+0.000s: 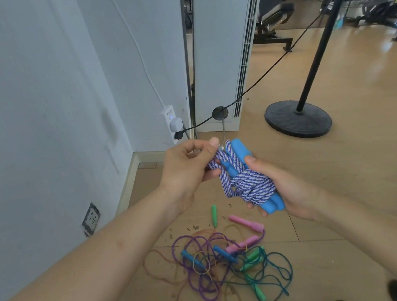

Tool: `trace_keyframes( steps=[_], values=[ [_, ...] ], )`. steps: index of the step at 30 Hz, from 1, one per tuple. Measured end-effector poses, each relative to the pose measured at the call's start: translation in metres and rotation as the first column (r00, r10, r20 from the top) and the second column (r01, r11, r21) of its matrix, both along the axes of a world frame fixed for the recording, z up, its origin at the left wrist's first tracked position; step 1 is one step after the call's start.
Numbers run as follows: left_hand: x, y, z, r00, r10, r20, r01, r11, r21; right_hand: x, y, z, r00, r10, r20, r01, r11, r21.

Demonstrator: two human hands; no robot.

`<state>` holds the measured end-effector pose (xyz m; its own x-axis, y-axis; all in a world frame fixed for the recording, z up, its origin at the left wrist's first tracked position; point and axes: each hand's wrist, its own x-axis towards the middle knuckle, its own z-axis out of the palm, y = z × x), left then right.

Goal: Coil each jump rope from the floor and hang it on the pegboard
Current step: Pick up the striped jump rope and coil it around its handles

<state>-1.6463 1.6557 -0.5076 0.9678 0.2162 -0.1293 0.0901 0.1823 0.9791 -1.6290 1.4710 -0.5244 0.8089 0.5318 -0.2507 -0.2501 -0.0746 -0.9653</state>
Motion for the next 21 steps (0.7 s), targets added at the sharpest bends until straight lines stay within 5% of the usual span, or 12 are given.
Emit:
trace_keyframes(
  steps=[12,21],
  values=[
    [0.003,0.0084,0.0057,0.992,-0.087,-0.09,0.087,0.996,-0.003,-0.0012,-0.0022,0.0014,0.997,-0.077,0.025,0.076,0.997,0.018],
    [0.0004,0.0041,-0.0011,0.996,-0.05,0.072,0.03,0.967,0.253,-0.0029,-0.0007,0.0032,1.0,-0.02,-0.016,0.02,0.999,0.048]
  ],
)
